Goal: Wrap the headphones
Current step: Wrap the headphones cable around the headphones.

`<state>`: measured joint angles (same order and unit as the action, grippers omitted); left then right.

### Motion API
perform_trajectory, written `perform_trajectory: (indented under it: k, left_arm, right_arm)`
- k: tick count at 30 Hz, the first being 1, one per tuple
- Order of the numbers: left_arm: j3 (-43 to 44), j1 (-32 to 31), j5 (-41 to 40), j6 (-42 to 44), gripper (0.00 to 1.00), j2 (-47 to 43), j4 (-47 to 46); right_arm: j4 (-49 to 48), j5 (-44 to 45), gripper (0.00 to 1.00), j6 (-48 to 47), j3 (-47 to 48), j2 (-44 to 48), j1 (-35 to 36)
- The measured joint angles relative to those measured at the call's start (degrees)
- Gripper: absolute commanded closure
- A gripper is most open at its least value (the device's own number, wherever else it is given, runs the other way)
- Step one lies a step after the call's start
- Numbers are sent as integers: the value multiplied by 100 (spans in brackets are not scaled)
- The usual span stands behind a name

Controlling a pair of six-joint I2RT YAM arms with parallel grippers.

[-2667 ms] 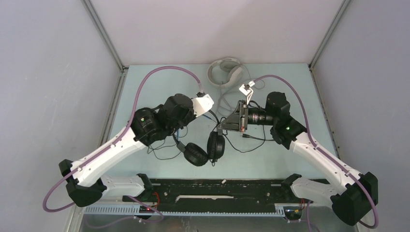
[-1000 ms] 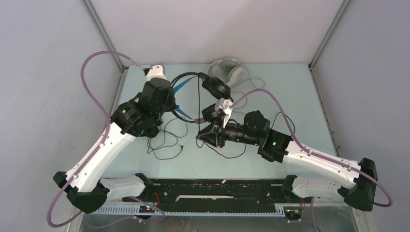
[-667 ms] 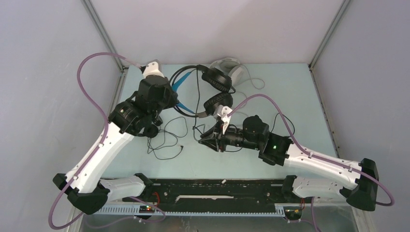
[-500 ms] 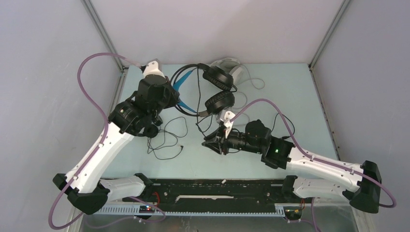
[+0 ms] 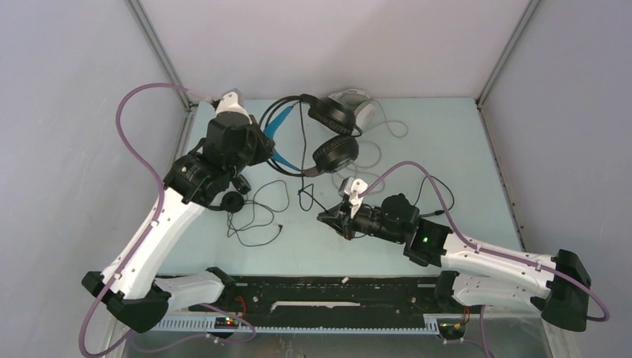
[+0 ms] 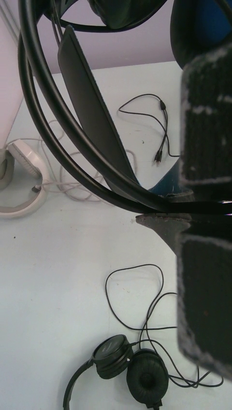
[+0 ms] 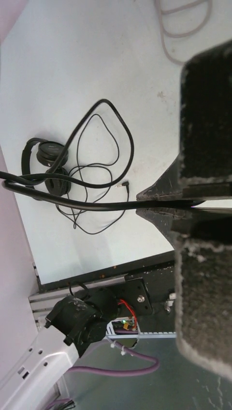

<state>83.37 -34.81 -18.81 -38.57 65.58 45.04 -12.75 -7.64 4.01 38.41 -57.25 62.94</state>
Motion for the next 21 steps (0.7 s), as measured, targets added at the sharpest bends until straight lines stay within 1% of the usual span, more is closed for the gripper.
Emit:
perform_trajectory:
  k: [3,6,11,18,21]
  left_arm:
    - [0,271,133,0,100,-17,-2]
    - [0,627,306,2,100,-90,-15]
    - [9,1217,697,-2,100,-308,-98]
    - [11,1967,1370,-157,100,-645,-407]
    - [9,2258,1858,-361,100,-791,-632]
  right_arm:
    - [-114,52,100,98,-131,9,-118]
    - [-107,114,100,334,-306,46,-428]
    - [55,254,100,975,-717,358,-1355]
    - [728,341,100,1873,-1307,938,-2859]
    - [1137,389,100,2208,-1534,1093,-3462]
